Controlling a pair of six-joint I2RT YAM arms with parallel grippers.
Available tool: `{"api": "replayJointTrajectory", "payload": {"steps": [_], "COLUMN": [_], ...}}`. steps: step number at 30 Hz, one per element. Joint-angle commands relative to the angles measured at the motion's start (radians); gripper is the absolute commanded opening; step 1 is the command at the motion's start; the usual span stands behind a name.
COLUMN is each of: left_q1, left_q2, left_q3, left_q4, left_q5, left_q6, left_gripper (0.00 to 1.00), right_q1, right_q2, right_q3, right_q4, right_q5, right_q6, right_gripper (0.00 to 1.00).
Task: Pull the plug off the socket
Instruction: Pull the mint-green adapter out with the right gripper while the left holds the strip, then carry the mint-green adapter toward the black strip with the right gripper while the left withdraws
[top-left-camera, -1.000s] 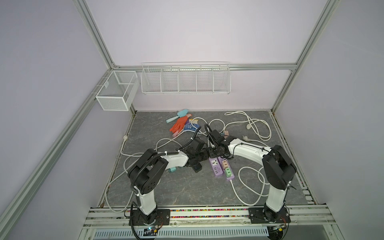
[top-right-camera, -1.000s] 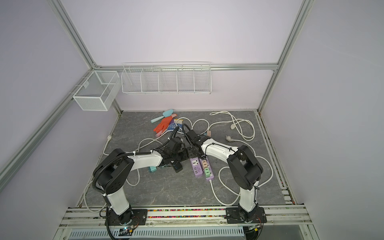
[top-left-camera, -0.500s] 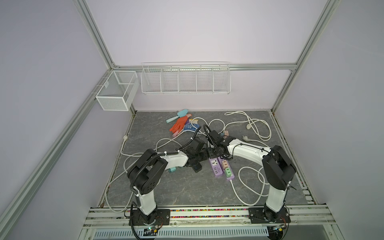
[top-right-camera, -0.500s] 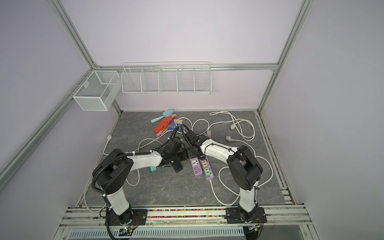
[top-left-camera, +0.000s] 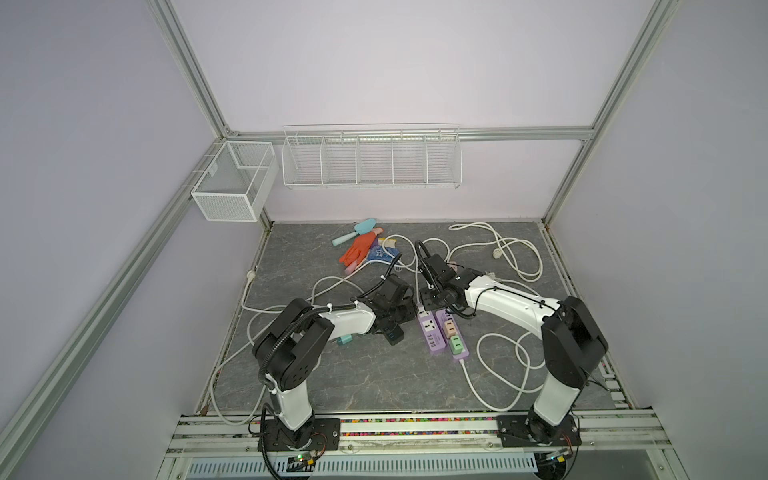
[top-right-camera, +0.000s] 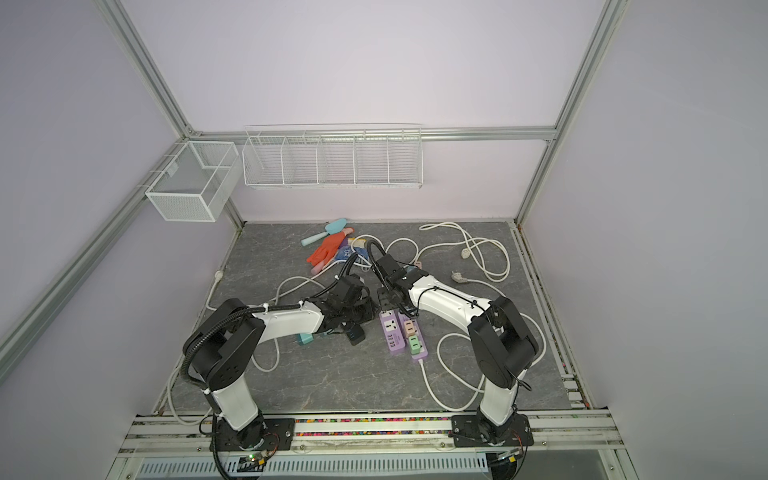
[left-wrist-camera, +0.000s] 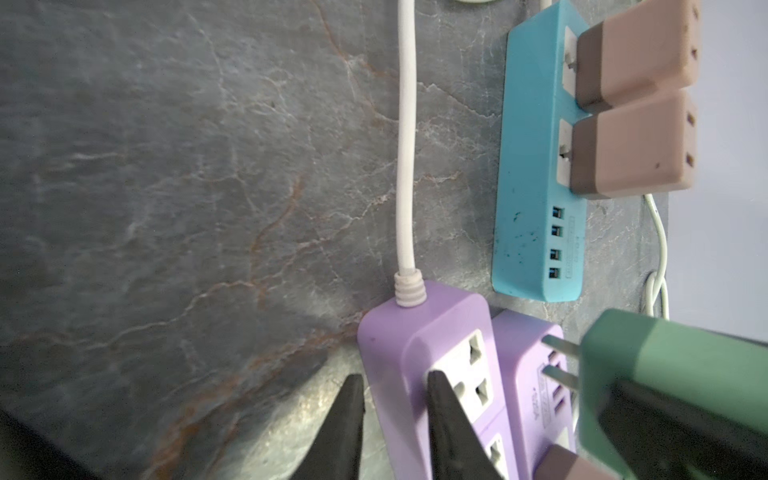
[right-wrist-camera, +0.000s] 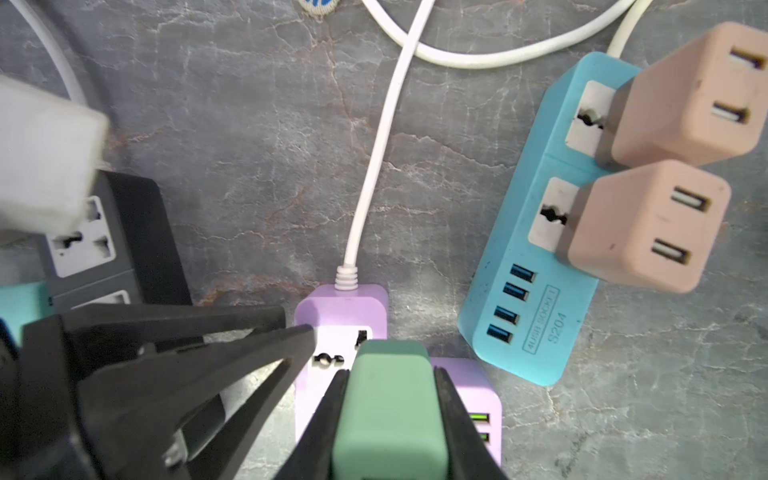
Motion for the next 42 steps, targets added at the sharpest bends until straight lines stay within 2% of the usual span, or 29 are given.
{"api": "replayJointTrajectory", "payload": {"steps": [1,7,12,14,18,23,29,42], "left_q1": [-0.002,-0.002,-0.002,0.000,0.011,0.047,0.069,0.111], "left_q2": [0.020,0.015,-0.016,-0.035,-0.107,-0.243,-0.400,-0.637], "left_q3": [-0.029,0.070,0.132,0.156,0.159,0.123,0.049,-0.110], "left_q4": [-0.186,-0.238,-0.254,-0.282,-0.319,-0.359,-0.403,-0.423], "left_q5": [-0.028,-0.032,-0.043,-0.058,-0.068,-0.104,-0.217,-0.320], "left_q6": [0.023,0.082,0.114,0.131,0.159,0.179,0.188,0.169], "left_gripper": [0.27,0.28,0.29,0.29,0.29,0.31,0.33,0.40], "right_q1": [-0.020,-0.042,-0.045,-0.045,-0.047,-0.047,-0.046,0.003], "right_q2": [-0.080,-0.169,-0.259,-0.313,-0.355,-0.384,-0.322,-0.046], "right_q3": [-0.032,-0.069,-0.109,-0.154,-0.173,-0.221,-0.206,-0.047], "right_q4": [0.008,0.032,0.032,0.058,0.048,0.134,0.230,0.394], "right_q5": [-0.005,-0.063,-0.040,-0.036,-0.063,-0.123,-0.208,-0.302], "right_q6": [0.000,0.001,0.011,0.013,0.020,0.076,0.132,0.243], "right_gripper": [0.18,0.17,0.17,0.19,0.20,0.19,0.18,0.16]}}
